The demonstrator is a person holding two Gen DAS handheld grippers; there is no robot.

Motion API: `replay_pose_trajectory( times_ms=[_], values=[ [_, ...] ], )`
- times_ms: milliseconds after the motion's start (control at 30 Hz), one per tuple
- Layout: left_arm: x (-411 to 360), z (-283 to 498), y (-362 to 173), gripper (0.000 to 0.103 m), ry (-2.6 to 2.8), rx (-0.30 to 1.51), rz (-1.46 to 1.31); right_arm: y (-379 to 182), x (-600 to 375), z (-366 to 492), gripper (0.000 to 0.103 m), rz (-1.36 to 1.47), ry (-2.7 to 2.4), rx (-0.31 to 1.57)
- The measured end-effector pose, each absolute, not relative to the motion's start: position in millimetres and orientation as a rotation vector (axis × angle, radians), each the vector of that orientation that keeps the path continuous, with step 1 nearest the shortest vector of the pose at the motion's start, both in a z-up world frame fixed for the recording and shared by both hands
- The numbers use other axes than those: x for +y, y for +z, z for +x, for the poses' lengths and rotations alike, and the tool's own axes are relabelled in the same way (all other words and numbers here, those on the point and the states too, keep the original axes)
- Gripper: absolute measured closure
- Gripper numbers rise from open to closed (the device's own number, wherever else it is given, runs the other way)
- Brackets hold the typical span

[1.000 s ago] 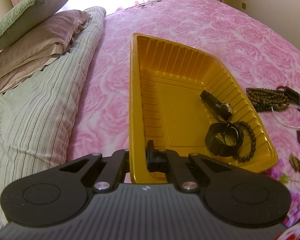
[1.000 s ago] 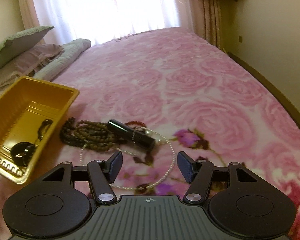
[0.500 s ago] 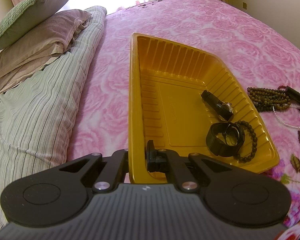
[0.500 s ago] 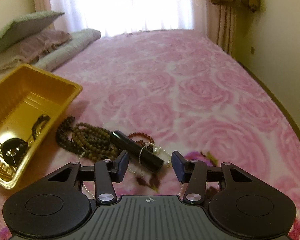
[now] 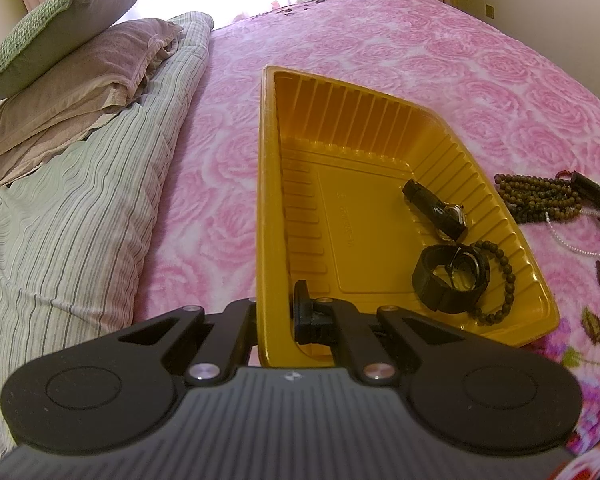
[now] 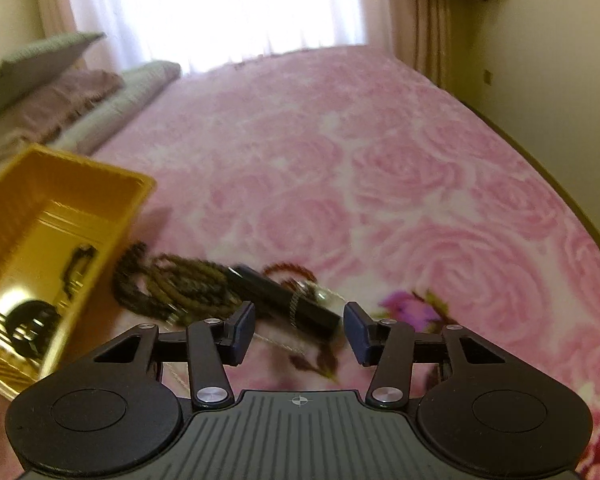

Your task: Organize jewelry

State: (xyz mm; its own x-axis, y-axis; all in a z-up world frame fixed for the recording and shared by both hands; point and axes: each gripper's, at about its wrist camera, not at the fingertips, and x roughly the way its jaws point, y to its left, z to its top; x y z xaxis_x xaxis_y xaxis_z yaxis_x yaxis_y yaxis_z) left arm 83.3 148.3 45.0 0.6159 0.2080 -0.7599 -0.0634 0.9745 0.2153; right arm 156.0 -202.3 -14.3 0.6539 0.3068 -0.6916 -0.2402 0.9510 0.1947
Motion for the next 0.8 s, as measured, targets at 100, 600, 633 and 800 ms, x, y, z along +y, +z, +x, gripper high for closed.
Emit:
replay_pose_trajectory(
  times_ms=[100,600,633,800],
  values=[
    [148,83,45,0.100,0.157,0.895,0.172,-23,-206,157,0.054,0.130,0.324,0.822],
    [148,83,45,0.100,0.157,0.895,0.173,-13,-218,137,0.103,0.124,0.286,0.778],
    [148,83,45,0.100,0.157,0.894,0.175,-8,-220,133,0.103,0.121,0.285,0.766],
    [148,84,45,0.100,0.158,0.893,0.172,28,-233,122,0.103,0.103,0.289,0.677]
  ],
)
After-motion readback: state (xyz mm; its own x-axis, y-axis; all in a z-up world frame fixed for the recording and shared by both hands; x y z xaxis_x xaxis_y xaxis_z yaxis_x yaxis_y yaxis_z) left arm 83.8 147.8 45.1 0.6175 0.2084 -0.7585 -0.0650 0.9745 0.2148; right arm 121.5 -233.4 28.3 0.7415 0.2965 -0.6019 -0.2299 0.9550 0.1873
